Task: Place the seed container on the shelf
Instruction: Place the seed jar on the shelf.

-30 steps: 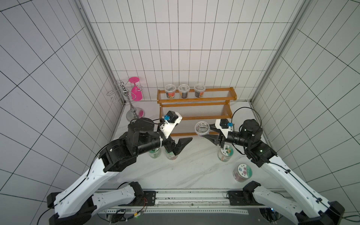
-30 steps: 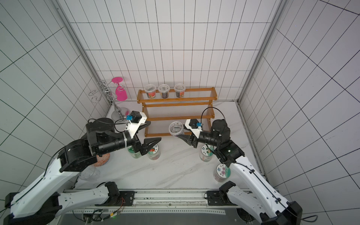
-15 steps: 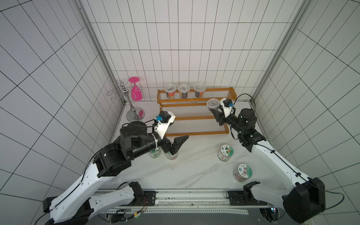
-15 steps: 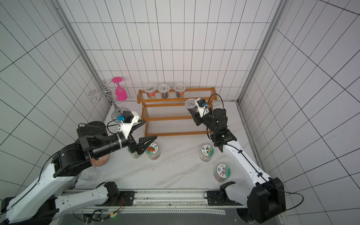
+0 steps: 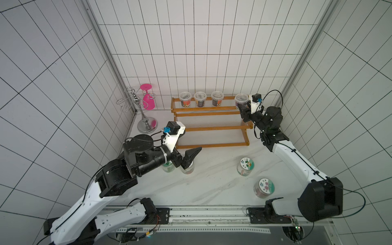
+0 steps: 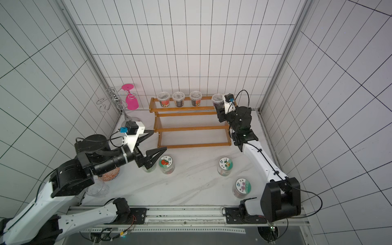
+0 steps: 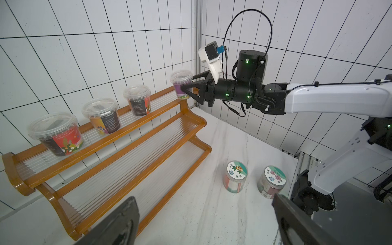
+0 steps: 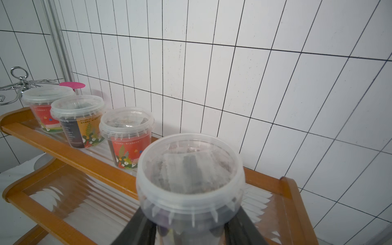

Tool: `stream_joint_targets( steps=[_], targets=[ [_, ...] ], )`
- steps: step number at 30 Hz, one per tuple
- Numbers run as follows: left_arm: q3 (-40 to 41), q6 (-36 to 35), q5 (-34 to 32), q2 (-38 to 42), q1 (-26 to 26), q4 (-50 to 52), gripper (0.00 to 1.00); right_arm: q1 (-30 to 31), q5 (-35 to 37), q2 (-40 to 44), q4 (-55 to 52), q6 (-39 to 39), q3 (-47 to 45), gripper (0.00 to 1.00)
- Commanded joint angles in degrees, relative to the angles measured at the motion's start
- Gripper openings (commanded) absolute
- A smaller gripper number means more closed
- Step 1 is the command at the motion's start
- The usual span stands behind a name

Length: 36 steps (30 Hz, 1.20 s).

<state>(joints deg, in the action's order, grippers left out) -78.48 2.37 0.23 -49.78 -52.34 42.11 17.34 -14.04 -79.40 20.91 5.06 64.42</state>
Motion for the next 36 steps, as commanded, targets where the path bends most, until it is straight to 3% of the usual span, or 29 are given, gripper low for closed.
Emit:
stream_joint_targets(
  steps=[1, 22, 29, 36],
  targets=[
    [0.4, 0.5, -1.1, 0.7, 0.2, 0.3, 0.99, -1.3, 0.2, -2.2, 2.2, -1.4, 5.1, 0.49],
    [0.2, -0.3, -3.7, 1.5, 0.2, 0.8, 0.99, -1.8, -2.3, -14.0, 2.3, -1.1, 12.0, 0.54],
    [0.5, -0.3, -3.9, 1.5, 0.2, 0.6, 0.99, -1.8, -2.7, -14.4, 1.0, -0.5, 12.3, 0.65],
    [0.7, -0.1, -4.0, 1.3, 0.2, 0.6, 0.99, -1.8, -2.7, -11.7, 0.2, 0.1, 10.8, 0.83]
  ],
)
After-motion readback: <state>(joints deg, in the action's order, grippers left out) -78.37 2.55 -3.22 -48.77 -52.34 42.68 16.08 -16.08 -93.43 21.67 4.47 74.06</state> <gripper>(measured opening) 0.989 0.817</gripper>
